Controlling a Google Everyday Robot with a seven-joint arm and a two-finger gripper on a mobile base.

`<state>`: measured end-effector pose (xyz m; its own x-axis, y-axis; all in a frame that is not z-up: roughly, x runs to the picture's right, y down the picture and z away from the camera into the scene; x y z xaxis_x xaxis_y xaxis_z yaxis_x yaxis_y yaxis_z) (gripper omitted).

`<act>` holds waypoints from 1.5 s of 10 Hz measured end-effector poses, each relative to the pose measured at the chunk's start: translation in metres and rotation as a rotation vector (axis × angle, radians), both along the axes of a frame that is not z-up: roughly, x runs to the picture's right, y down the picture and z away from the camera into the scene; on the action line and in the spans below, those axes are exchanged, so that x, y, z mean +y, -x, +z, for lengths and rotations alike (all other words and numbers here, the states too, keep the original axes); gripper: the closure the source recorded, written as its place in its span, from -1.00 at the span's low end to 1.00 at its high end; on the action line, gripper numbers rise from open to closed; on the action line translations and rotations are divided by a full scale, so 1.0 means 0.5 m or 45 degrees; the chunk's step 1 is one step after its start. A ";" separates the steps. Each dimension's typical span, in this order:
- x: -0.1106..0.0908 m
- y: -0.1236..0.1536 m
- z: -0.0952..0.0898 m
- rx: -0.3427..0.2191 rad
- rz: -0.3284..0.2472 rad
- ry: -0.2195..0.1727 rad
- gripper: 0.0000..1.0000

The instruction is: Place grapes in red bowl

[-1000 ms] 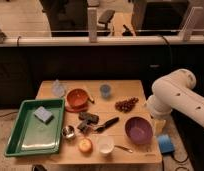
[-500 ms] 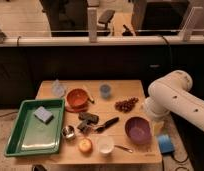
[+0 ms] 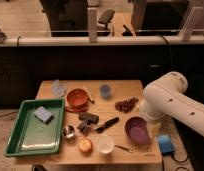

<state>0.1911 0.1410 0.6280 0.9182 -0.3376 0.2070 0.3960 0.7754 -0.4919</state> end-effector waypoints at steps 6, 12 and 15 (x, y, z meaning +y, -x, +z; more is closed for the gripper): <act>-0.052 0.006 0.047 -0.011 0.047 -0.069 -0.60; -0.120 0.021 0.135 -0.059 0.101 -0.144 -0.60; -0.149 0.031 0.178 -0.080 0.087 -0.163 -0.60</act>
<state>0.1755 0.0666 0.7168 0.9267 -0.3019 0.2239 0.3668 0.8563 -0.3636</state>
